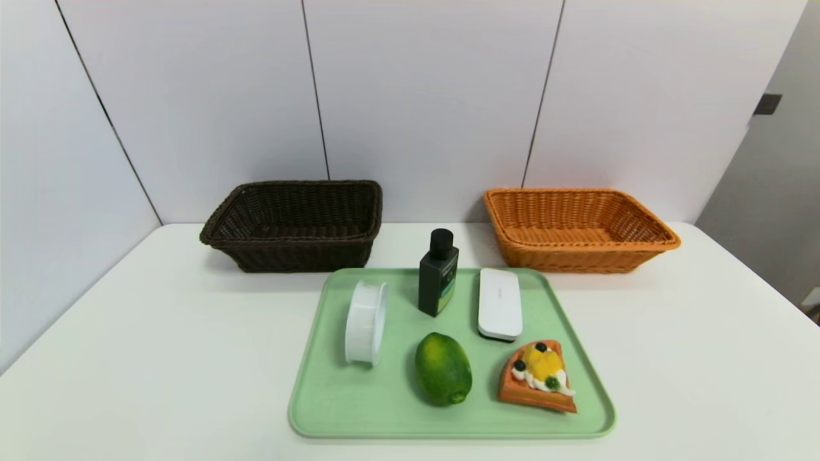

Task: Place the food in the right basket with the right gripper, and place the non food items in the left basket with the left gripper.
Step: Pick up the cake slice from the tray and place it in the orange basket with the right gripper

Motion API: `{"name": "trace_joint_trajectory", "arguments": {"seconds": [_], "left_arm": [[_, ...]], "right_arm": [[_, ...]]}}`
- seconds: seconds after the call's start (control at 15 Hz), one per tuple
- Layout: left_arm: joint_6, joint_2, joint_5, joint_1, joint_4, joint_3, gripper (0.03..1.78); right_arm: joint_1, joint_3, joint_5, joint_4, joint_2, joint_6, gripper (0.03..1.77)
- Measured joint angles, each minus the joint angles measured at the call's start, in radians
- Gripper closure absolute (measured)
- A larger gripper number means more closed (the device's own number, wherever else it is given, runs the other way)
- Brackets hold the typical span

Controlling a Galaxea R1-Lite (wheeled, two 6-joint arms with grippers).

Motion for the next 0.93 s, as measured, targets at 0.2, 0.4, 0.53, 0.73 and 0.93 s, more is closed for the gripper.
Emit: {"name": "trace_joint_trajectory", "arguments": {"seconds": [0.2, 0.4, 0.53, 0.73, 0.93], "left_arm": [[0.004, 0.000, -0.004, 0.000, 0.000, 0.000, 0.12], [-0.005, 0.000, -0.002, 0.000, 0.000, -0.001, 0.12], [-0.005, 0.000, -0.001, 0.000, 0.000, 0.000, 0.12], [0.004, 0.000, 0.003, 0.000, 0.000, 0.000, 0.12], [0.050, 0.000, 0.013, 0.000, 0.036, -0.013, 0.12]], "right_arm": [[0.000, 0.000, -0.002, 0.000, 0.000, 0.004, 0.09], [0.000, -0.001, 0.000, 0.008, 0.000, -0.010, 0.09], [0.000, -0.046, 0.015, 0.020, 0.006, -0.019, 0.09], [0.000, -0.240, 0.046, 0.077, 0.132, -0.021, 0.09], [0.004, -0.590, 0.069, 0.160, 0.413, -0.013, 0.09]]}}
